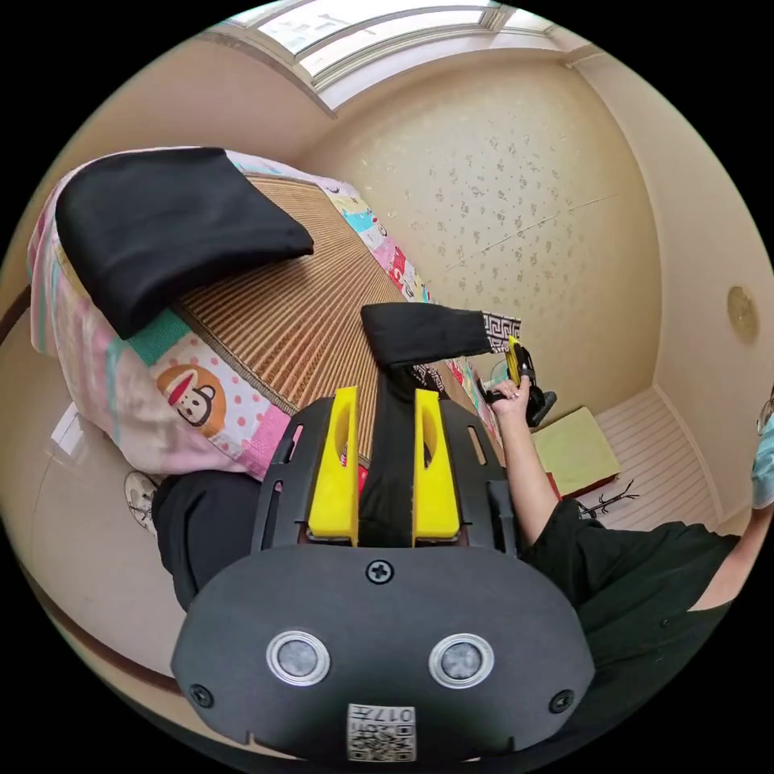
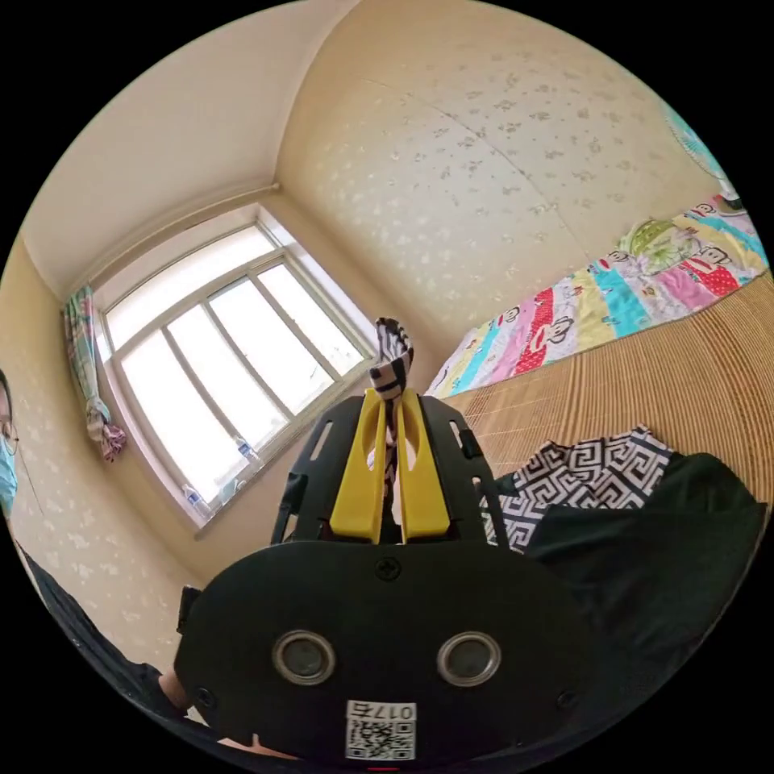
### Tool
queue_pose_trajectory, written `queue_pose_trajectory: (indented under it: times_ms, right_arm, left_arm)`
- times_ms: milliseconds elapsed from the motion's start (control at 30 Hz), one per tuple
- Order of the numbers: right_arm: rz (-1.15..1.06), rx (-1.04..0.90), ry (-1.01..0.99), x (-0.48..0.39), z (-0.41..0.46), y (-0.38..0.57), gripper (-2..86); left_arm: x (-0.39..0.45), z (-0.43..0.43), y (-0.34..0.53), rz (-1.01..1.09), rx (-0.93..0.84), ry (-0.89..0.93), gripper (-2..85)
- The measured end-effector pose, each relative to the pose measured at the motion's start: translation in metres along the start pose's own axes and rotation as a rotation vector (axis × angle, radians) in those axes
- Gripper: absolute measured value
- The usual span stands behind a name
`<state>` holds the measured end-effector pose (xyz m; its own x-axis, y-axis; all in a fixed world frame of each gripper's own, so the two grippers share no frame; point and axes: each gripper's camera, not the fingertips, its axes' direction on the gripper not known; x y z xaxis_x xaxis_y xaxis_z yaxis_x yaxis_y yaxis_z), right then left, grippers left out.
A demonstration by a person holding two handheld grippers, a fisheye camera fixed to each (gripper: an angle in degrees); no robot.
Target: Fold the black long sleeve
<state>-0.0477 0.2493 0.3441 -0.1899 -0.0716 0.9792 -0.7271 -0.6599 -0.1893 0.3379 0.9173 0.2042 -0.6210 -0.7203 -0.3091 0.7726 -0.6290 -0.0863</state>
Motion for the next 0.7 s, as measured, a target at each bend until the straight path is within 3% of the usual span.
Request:
queue_pose_trajectory:
  times_ms: [100,233,400,533,700]
  right_arm:
    - [0.122,0.009,0.246,0.089,-0.066,0.012,4.1]
    - [0.281,-0.194,0.405,0.173,-0.111,0.034,6.5]
    - [0.22,-0.351,0.451,0.17,-0.156,0.034,10.0]
    - [0.211,-0.434,0.37,0.147,-0.218,0.047,10.4]
    - [0.223,-0.574,0.349,0.122,-0.289,0.067,10.1]
  left_arm:
    - [0.001,0.015,0.0,0.041,-0.067,0.006,11.3]
    - [0.002,0.031,-0.009,0.106,-0.167,-0.028,12.4]
    - [-0.01,0.027,-0.018,0.149,-0.27,-0.09,13.4]
    - [-0.02,0.024,-0.017,0.167,-0.358,-0.099,13.6]
    - [-0.016,0.049,-0.02,0.236,-0.581,-0.111,17.2]
